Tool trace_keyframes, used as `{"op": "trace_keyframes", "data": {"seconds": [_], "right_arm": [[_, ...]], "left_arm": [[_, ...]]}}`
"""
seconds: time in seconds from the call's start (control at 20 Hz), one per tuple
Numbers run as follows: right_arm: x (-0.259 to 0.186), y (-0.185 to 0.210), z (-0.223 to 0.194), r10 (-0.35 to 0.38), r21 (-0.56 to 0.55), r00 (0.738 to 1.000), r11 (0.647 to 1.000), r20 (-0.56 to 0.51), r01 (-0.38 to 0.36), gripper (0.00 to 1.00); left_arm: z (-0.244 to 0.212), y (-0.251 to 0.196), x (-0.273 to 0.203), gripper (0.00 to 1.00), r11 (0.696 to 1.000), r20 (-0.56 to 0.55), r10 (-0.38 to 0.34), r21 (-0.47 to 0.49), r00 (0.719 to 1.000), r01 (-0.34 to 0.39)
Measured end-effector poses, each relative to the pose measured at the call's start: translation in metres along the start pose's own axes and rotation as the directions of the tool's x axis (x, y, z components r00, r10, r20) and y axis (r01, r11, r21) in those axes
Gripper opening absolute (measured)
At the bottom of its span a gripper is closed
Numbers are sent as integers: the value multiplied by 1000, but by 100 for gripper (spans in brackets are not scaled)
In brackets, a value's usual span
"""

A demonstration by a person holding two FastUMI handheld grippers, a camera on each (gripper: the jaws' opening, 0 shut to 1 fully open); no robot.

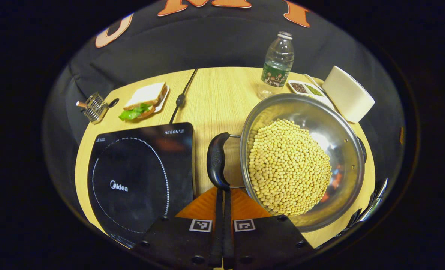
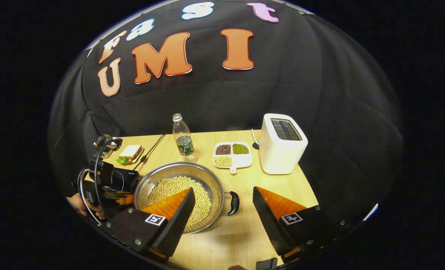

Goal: First push the handle of the pot to place it horizontally, then grasp the pot with both hands and set it on the induction cooktop.

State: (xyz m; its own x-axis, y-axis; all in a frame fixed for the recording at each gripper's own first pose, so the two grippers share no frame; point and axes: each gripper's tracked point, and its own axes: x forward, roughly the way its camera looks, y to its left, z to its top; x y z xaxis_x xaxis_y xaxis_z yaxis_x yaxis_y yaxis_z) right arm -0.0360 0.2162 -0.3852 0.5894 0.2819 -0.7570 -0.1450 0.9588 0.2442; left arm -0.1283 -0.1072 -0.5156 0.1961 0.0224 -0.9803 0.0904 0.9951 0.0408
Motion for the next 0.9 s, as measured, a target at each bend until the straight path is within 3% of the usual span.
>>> {"op": "trace_keyframes", "data": {"seconds": [0.3,0.45,0.55,0.6,0.7,0.9], "right_arm": [[38,4,-6,16,3,998,1000,-60,-15,96],[55,5,-10,24,4,996,1000,-86,-23,96],[63,2,-12,18,-3,995,1000,-99,-18,96],[67,1,-14,15,-7,994,1000,-107,-16,96],[76,-2,-18,8,-19,993,1000,-120,-10,96],[90,-6,-27,4,-25,988,1000,-154,-8,96]], "left_arm": [[38,11,-27,8,999,186,-25,46,982,16],[40,9,-28,8,997,192,-44,65,980,32],[40,10,-24,31,998,187,-37,52,982,27],[46,13,-21,49,999,202,-27,47,979,18],[45,14,-15,69,998,198,-24,53,980,14],[54,19,7,87,998,196,6,65,981,-19]]}}
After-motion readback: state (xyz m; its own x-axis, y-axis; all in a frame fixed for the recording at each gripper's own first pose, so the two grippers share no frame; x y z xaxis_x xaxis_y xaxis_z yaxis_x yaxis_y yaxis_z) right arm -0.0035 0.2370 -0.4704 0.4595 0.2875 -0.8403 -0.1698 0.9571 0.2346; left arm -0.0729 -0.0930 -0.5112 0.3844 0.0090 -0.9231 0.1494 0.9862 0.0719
